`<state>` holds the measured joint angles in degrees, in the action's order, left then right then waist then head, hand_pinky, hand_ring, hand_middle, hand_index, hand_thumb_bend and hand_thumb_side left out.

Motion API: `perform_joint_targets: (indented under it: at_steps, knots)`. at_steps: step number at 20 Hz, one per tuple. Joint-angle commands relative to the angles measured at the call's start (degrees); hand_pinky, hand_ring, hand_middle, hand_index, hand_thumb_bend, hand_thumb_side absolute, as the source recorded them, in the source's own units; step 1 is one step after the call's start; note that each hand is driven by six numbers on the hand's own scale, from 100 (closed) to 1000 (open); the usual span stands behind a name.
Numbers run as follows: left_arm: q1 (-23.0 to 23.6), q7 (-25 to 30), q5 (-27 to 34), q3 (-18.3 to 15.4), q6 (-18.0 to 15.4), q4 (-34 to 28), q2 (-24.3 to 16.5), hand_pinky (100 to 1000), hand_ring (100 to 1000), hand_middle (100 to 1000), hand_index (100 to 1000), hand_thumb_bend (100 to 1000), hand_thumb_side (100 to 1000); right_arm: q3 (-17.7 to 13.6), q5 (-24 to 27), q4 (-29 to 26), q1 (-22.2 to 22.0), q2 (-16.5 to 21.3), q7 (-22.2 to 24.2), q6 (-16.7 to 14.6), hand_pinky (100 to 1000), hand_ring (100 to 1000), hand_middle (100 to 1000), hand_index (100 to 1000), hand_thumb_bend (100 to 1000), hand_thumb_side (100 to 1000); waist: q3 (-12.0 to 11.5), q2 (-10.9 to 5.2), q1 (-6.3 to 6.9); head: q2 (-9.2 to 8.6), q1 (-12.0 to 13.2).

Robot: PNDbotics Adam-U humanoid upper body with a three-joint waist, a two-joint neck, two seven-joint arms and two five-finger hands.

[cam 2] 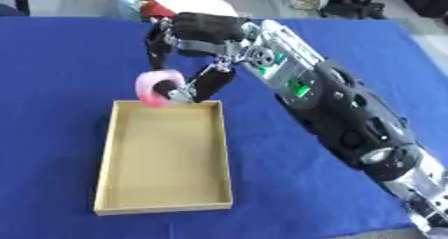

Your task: Pick up objects on the table and place them in the box.

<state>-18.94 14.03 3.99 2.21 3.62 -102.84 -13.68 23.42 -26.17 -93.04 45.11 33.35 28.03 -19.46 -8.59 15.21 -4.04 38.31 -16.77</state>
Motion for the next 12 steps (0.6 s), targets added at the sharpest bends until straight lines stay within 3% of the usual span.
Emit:
perform_joint_targets:
  at_steps: [1,7,12]
  knots:
    - [-0.4,0.0,-0.2,-0.4,0.0,-0.7,-0.5,742,665,646,830,100,845,0.2,-1.2,2.6,-0.3,-1.8,0.2,-0.6,627,623,512,266,100,200,0.2,-0.77,0.42,0.24,0.1]
    - [-0.4,0.2,-0.4,-0.4,-0.1,-0.7,-0.3,743,667,648,830,100,848,0.7,-4.7,8.2,-1.8,-5.1,-2.0,-2.3,625,629,519,281,100,200,0.5,-0.57,0.73,0.45,0.0]
    - [-0.2,0.4,-0.6,-0.4,0.0,-0.6,-0.2,744,668,649,831,100,851,1.2,-7.5,9.7,-2.3,-7.0,-2.6,-4.0,631,637,529,290,100,201,1.0,-0.49,0.88,0.81,0.1]
